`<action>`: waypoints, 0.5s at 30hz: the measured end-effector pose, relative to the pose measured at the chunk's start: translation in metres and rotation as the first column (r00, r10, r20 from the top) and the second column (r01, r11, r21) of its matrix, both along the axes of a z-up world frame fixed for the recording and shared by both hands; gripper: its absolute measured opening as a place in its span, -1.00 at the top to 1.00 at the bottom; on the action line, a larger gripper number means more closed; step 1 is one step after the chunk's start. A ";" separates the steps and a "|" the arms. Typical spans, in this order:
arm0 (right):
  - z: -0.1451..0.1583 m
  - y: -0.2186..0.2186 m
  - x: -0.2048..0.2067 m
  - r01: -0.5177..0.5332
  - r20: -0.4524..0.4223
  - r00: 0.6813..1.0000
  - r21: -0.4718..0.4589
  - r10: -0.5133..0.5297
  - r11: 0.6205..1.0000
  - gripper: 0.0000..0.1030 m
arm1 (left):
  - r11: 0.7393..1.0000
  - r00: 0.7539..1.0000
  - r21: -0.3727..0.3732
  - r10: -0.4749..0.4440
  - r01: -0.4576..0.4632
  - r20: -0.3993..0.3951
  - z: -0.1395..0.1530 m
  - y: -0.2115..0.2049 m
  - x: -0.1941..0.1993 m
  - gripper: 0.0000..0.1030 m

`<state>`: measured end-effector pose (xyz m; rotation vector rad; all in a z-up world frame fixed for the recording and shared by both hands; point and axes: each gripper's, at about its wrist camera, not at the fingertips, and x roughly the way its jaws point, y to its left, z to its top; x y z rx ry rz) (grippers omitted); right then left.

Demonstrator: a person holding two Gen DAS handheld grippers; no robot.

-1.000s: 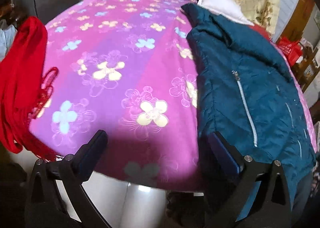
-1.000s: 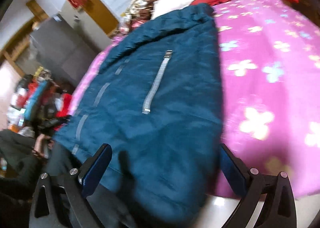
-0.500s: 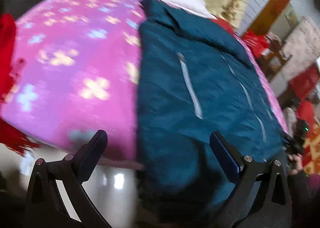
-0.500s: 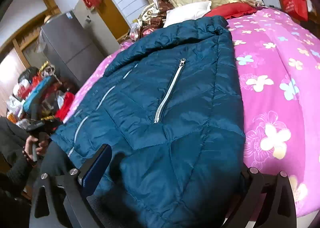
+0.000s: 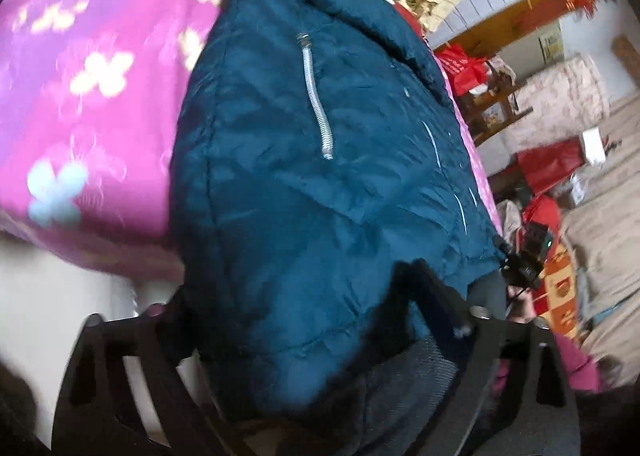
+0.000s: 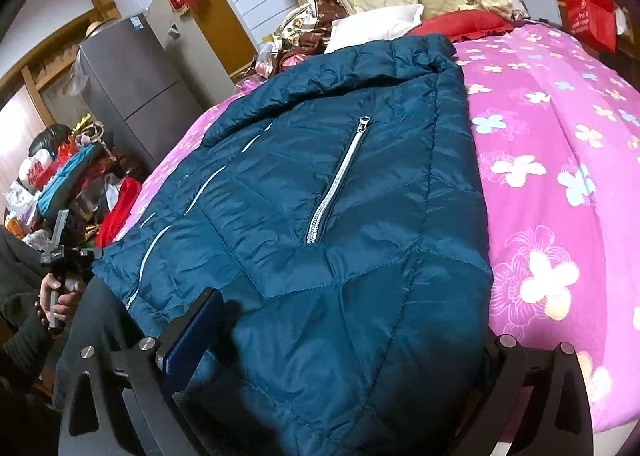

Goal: Fold large clothes

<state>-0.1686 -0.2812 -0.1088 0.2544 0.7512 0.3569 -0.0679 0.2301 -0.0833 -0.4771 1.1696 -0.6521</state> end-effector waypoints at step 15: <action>-0.001 -0.009 -0.010 0.022 -0.004 1.000 0.112 -0.021 0.993 -0.99 | 0.975 0.988 -0.182 0.104 -0.123 -0.111 0.007 0.023 0.028 -0.39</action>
